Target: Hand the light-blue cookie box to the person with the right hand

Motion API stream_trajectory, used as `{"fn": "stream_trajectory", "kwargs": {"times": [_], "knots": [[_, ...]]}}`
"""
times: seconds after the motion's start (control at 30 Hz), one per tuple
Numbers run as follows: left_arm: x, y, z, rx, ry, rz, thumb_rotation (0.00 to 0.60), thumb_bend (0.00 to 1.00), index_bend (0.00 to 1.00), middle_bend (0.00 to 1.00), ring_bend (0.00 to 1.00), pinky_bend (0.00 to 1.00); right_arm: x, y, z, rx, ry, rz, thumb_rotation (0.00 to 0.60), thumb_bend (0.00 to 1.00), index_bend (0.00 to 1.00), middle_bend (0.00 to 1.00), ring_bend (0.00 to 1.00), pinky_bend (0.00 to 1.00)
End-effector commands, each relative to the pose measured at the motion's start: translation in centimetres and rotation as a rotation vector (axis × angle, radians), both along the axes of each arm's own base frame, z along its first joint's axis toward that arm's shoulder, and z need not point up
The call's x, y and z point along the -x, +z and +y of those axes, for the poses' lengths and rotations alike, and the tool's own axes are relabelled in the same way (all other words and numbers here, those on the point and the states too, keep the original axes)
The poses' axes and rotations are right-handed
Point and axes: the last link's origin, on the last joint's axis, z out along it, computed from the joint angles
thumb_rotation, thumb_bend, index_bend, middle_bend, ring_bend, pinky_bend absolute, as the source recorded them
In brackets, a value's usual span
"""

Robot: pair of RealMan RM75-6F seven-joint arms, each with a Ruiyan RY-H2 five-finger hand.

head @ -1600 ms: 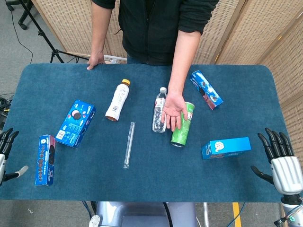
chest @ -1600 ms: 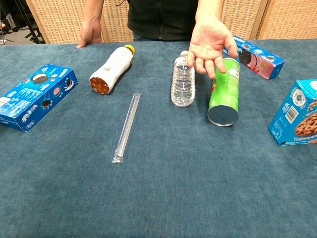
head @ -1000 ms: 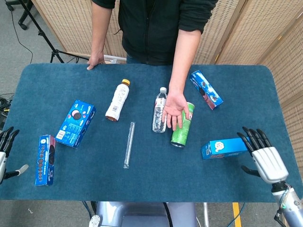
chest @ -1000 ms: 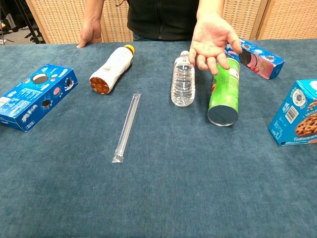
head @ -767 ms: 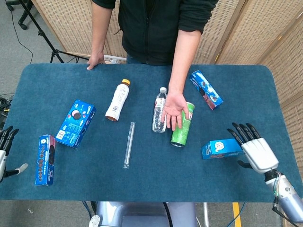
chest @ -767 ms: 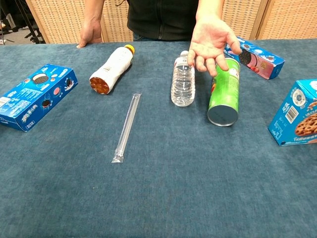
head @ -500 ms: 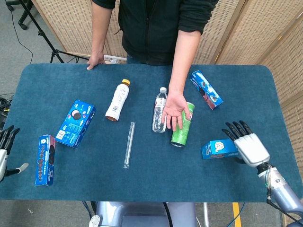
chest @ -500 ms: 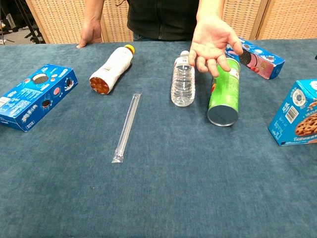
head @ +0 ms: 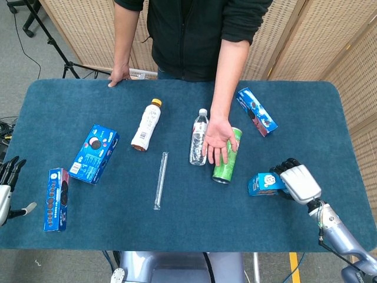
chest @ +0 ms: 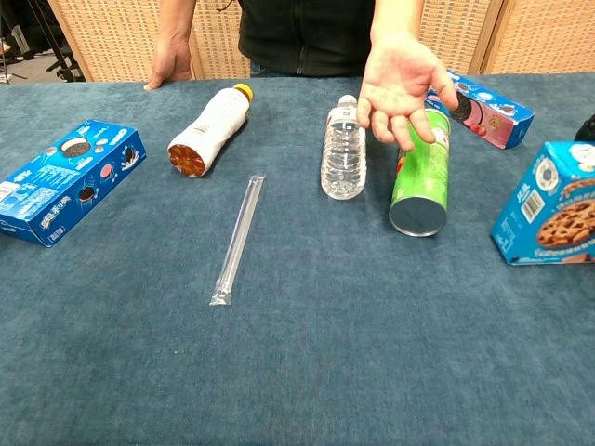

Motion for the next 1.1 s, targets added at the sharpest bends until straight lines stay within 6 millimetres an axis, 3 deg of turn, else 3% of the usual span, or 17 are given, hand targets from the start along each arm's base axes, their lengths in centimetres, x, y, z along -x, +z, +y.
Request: {"fn": "stream_trajectory", "kwargs": {"times": [0.03,0.13,0.37,0.67,0.9,1.1], "knots": [[0.0,-0.1,0.0,0.003,0.000,0.001,0.600,0.00,0.00,0.00,0.00,0.00,-0.8,1.2,0.5,-0.004,0.017,-0.116,0.600,0.93,0.64,0.62,0.47,0.32],[0.0,-0.1,0.0,0.005,-0.001,0.001,0.600,0.00,0.00,0.00,0.00,0.00,-1.6,2.3,0.9,-0.020,0.013,-0.197,0.600,1.00,0.65,0.64,0.50,0.34],[-0.2,-0.2,-0.2,0.008,-0.007,-0.001,0.600,0.00,0.00,0.00,0.00,0.00,-4.8,5.4,0.7,-0.062,-0.047,-0.422,0.600,1.00,0.66,0.65,0.52,0.36],[-0.6,0.1,-0.1,0.000,-0.023,-0.010,0.600,0.00,0.00,0.00,0.00,0.00,-12.0,9.0,-1.0,-0.206,-0.234,-0.565,0.600,1.00,0.67,0.67,0.54,0.36],[-1.4,0.4,-0.3,-0.005,-0.048,-0.023,0.600,0.00,0.00,0.00,0.00,0.00,-15.9,9.8,-3.1,-0.243,-0.446,-0.583,0.600,1.00,0.68,0.68,0.55,0.36],[-1.1,0.7,-0.2,-0.002,-0.036,-0.035,0.600,0.00,0.00,0.00,0.00,0.00,-19.2,9.5,-5.2,-0.301,-0.640,-0.742,0.600,1.00,0.69,0.70,0.58,0.36]]}}
